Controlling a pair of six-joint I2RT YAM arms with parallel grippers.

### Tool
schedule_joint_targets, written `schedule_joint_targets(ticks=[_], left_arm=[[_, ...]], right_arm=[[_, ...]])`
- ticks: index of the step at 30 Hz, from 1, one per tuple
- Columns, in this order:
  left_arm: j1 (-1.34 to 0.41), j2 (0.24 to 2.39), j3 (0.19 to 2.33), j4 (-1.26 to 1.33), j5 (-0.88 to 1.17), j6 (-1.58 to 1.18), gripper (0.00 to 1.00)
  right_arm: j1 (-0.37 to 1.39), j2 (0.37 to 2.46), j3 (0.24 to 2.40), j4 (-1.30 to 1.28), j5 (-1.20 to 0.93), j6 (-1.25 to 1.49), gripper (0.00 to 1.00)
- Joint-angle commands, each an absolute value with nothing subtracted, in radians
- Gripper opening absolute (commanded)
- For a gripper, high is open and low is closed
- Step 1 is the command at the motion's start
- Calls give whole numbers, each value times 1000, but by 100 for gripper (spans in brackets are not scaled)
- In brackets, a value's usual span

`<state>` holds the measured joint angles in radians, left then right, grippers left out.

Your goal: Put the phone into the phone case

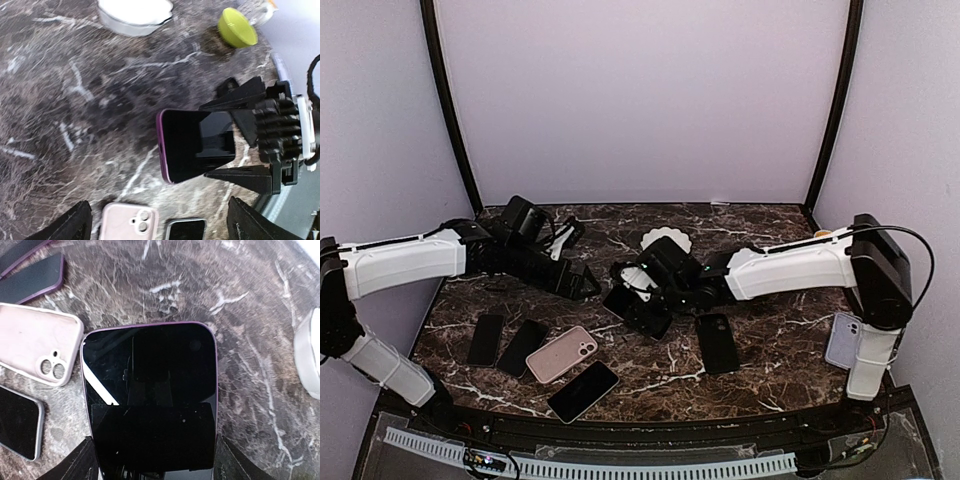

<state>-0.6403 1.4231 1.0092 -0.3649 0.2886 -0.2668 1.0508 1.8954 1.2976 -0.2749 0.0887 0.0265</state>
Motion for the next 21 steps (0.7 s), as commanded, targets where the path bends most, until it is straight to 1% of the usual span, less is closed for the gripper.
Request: schedule_joint_targets(ticks=[1, 6, 10, 11, 13, 16, 18, 19, 20, 21], left_arm=[[-656, 1369, 1082, -310, 411, -345, 96], [-667, 1328, 1100, -265, 481, -370, 93], [-678, 1337, 1141, -271, 506, -382, 85], [-683, 1339, 1146, -267, 514, -387, 81], [-694, 1342, 1151, -259, 524, -389, 77], [-714, 1346, 1162, -258, 513, -363, 73], [-717, 1353, 1160, -244, 519, -365, 69], [-718, 1356, 1161, -240, 523, -367, 64], [-719, 1363, 1162, -236, 530, -370, 61], [-719, 1367, 1163, -235, 534, -371, 54]], right_arm=[[1070, 1722, 1176, 22, 138, -35, 40], [1095, 1589, 1067, 174, 179, -116, 39], [1113, 1523, 1009, 267, 214, -177, 39], [1117, 1513, 1001, 276, 222, -191, 39], [1122, 1508, 1002, 276, 240, -210, 39], [1129, 1514, 1013, 270, 262, -227, 39], [1132, 1514, 1016, 278, 273, -236, 39], [1135, 1513, 1018, 281, 274, -239, 39], [1137, 1510, 1020, 285, 276, -244, 39], [1139, 1510, 1020, 289, 276, -249, 39]])
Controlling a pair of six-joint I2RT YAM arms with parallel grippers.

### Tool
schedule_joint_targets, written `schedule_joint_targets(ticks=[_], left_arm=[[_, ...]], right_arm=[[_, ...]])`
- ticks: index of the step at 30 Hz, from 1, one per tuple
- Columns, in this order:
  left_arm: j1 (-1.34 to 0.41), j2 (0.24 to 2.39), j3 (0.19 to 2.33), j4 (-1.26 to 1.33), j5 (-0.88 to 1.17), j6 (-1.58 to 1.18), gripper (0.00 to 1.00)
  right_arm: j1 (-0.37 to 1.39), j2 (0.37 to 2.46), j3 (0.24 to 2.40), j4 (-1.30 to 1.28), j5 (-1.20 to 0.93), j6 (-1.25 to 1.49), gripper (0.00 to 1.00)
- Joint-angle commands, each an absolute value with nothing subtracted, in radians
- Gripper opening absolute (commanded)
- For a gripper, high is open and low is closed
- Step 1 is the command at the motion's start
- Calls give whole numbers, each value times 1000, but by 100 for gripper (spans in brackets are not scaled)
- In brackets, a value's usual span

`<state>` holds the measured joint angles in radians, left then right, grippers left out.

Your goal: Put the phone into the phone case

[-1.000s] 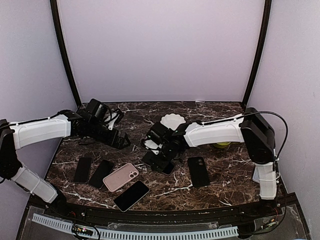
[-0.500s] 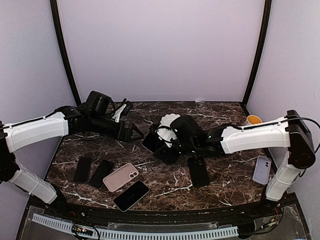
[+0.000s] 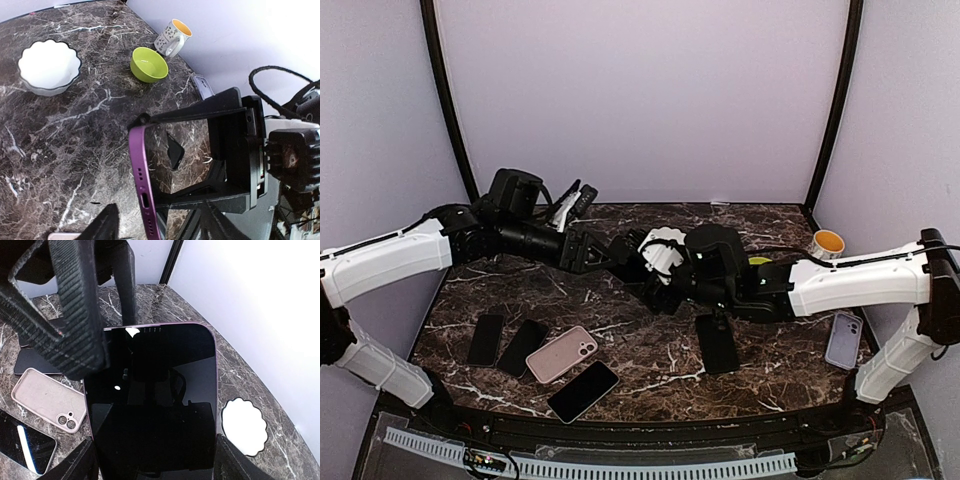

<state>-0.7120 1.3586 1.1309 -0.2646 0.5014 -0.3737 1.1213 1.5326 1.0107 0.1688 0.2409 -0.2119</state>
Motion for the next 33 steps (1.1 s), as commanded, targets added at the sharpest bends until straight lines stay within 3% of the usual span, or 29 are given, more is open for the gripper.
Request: schedule_joint_targets(ticks=[1, 7, 13, 18, 19, 20, 24, 28, 33], left_arm=[[-722, 1373, 1166, -233, 543, -372, 51], [-731, 1380, 1144, -160, 587, -376, 22], [-732, 1384, 1126, -110, 612, -383, 3], [-732, 1383, 1121, -98, 630, -383, 0], [-732, 1379, 1118, -95, 626, -381, 0], [-732, 1364, 1111, -83, 608, -369, 0], [-735, 1309, 1089, -24, 553, -336, 0], [-741, 1245, 1060, 59, 509, -297, 0], [-751, 1165, 996, 238, 494, -281, 0]], right_arm=[[1142, 1508, 1021, 291, 275, -253, 39], [1144, 1512, 1020, 297, 275, -264, 39], [1145, 1510, 1020, 294, 270, -264, 39], [1145, 1501, 1013, 298, 276, -267, 40], [1146, 1499, 1011, 297, 277, -267, 42], [1145, 1488, 1006, 283, 280, -264, 61], [1143, 1445, 1004, 233, 301, -256, 96], [1127, 1359, 996, 172, 248, -233, 98], [1027, 1229, 983, 99, -19, -138, 98]])
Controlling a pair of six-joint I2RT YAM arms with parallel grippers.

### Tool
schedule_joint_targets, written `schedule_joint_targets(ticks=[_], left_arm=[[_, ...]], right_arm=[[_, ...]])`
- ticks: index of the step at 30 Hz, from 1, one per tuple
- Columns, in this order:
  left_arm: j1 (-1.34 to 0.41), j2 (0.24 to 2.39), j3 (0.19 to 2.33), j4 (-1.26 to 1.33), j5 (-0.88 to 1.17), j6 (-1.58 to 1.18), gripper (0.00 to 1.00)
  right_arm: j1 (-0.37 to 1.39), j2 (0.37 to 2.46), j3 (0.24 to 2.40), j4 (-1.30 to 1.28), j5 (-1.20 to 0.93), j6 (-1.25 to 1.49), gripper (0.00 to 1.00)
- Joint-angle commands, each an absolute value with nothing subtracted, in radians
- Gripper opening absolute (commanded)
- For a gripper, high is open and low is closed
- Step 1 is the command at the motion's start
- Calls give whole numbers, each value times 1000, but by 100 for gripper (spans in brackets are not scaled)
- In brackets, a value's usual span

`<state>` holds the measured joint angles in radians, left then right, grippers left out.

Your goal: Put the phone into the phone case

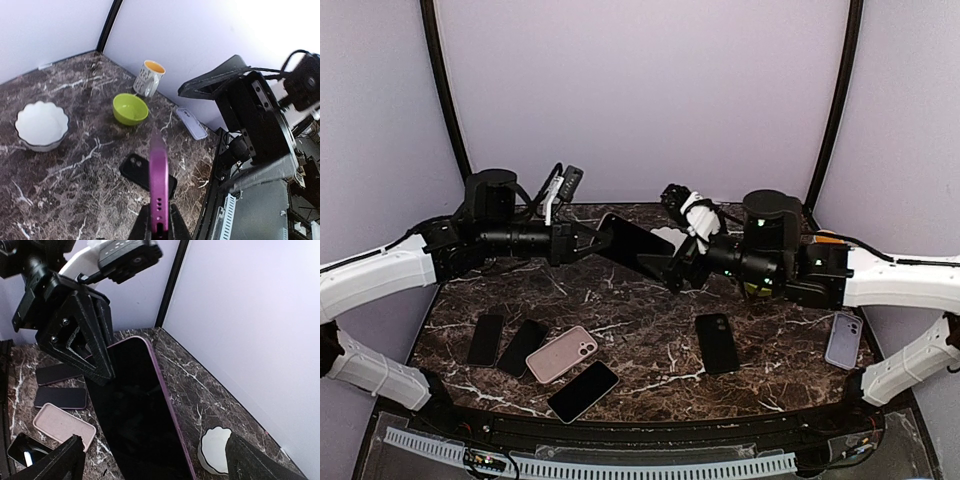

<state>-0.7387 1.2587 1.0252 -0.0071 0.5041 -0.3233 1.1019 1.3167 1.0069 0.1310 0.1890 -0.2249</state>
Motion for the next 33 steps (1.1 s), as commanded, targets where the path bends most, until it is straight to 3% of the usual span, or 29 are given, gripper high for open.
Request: schedule_joint_targets(ticks=[1, 8, 14, 19, 33], left_arm=[[-756, 1144, 978, 262, 489, -279, 0], [-895, 1076, 876, 597, 247, -211, 0], [-962, 1142, 848, 936, 212, -237, 0], [-973, 1214, 847, 1180, 220, -329, 0], [-996, 1546, 986, 1595, 379, -628, 0]], right_arm=[[1005, 1205, 974, 102, -71, -113, 99], [880, 1078, 811, 394, -276, 122, 98], [858, 1077, 720, 766, -314, 393, 98], [860, 1136, 697, 1017, -383, 512, 93], [893, 1230, 805, 1134, -397, 538, 79]])
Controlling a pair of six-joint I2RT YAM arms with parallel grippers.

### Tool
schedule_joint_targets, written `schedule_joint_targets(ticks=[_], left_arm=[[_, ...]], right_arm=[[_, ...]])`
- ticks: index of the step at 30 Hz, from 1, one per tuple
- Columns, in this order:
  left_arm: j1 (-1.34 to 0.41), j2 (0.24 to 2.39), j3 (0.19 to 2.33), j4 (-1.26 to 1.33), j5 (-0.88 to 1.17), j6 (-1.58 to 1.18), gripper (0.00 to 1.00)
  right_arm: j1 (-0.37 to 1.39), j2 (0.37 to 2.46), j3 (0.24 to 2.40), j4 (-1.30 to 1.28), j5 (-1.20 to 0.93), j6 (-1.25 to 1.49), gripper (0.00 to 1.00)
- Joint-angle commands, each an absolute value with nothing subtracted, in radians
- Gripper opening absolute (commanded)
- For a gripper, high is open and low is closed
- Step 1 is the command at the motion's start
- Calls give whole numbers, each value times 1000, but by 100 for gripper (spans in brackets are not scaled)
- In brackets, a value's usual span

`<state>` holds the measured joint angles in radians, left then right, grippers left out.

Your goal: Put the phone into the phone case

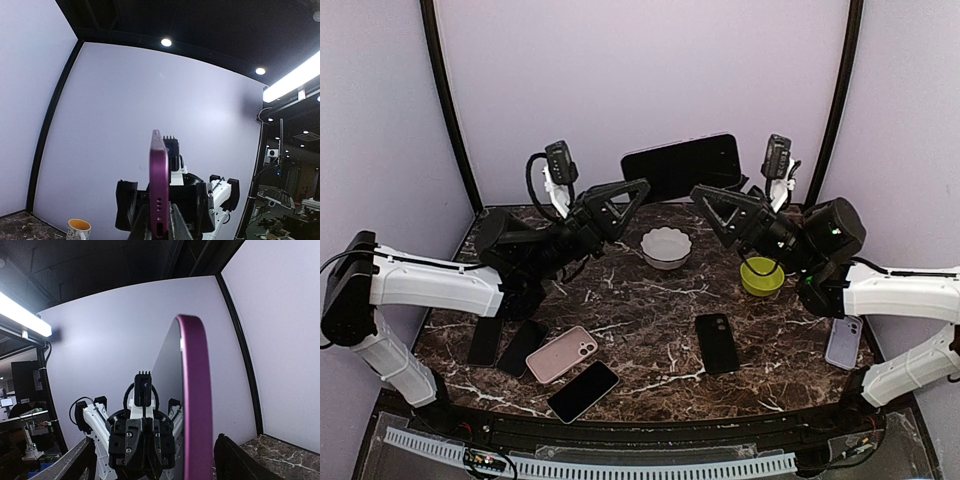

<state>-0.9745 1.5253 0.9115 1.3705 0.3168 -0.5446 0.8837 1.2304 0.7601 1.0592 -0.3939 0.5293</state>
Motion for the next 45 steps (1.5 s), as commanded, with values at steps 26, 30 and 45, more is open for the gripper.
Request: schedule_joint_targets(ticks=[26, 30, 45], left_arm=[[-1024, 1631, 1054, 1567, 393, -609, 0], [-1025, 1579, 988, 1497, 402, -524, 42], [-1077, 1116, 876, 218, 304, 76, 68]], right_arm=[[892, 1203, 850, 1027, -397, 446, 0], [872, 1161, 888, 910, -486, 392, 0], [854, 1055, 1378, -787, -532, -234, 0]])
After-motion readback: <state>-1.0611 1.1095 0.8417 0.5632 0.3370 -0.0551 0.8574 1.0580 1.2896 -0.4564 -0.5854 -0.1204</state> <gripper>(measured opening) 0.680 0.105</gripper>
